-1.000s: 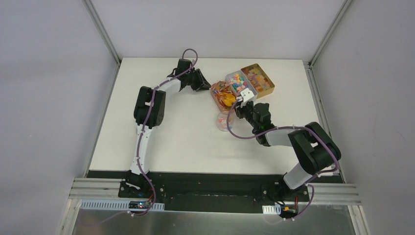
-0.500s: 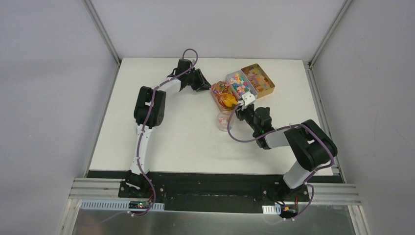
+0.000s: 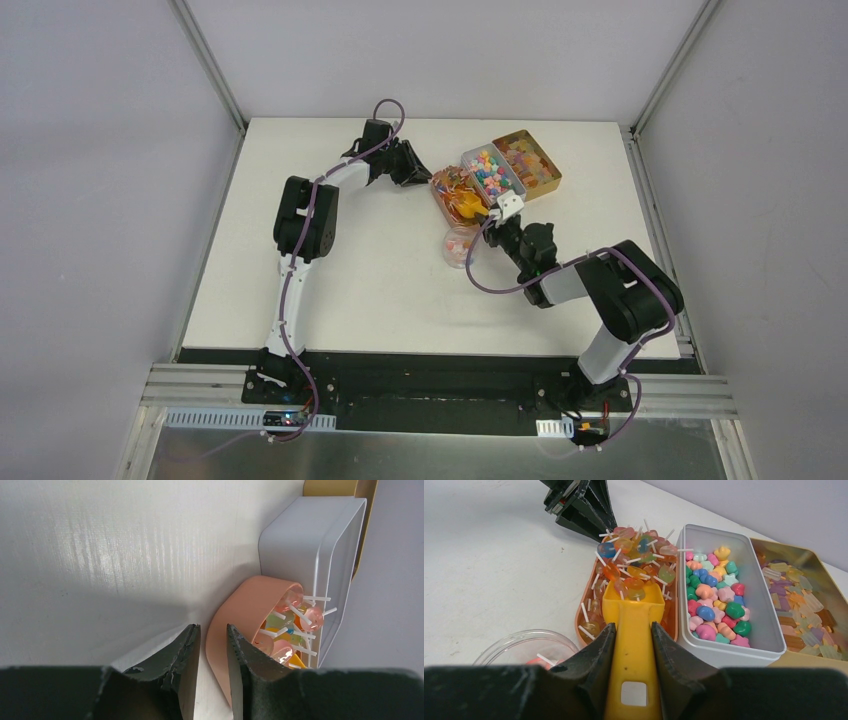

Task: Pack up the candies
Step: Scoop the fake candies from the storage box.

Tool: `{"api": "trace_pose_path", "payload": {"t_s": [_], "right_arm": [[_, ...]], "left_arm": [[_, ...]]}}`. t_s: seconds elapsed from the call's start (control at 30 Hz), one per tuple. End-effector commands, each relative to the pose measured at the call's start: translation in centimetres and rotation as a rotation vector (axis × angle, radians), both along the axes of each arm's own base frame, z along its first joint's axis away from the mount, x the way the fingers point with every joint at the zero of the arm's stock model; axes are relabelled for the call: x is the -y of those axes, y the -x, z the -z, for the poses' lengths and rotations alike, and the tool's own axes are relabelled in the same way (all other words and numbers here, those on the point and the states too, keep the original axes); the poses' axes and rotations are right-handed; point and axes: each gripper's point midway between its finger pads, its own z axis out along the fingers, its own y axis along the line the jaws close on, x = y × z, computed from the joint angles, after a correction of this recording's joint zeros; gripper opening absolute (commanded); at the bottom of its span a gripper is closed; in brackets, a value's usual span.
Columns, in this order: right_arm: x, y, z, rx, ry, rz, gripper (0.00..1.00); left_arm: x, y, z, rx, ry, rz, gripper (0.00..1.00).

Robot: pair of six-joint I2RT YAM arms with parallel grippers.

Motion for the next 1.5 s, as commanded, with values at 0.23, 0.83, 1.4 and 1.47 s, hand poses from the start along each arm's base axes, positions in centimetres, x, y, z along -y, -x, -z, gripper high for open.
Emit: {"api": "trace_pose_path", "payload": {"t_s": [0.23,0.83,1.4,1.47], "right_arm": [[0.3,0.2,-5.1,0.171,-0.118,-0.014,0.0],[0.7,0.6,-5.9,0.196,-0.122,-0.018,0.0],[2.9,3.2,-8.9,0.274,-0.142,0.017,0.0],[2.9,3.8,-9.5,0.29,-0.149,0.003,0.0]], "left_arm": [[1.0,0.1,-5.1,0.109,0.004,0.065,0.28],[-0.2,0.3,-7.3,0.151,-0.028,0.059,0.29],[-1.1,1.0,-9.9,0.192,-0.063,0.063,0.29],[-1.5,1.4,-10.4,0.198,-0.071,0.067,0.3]]}}
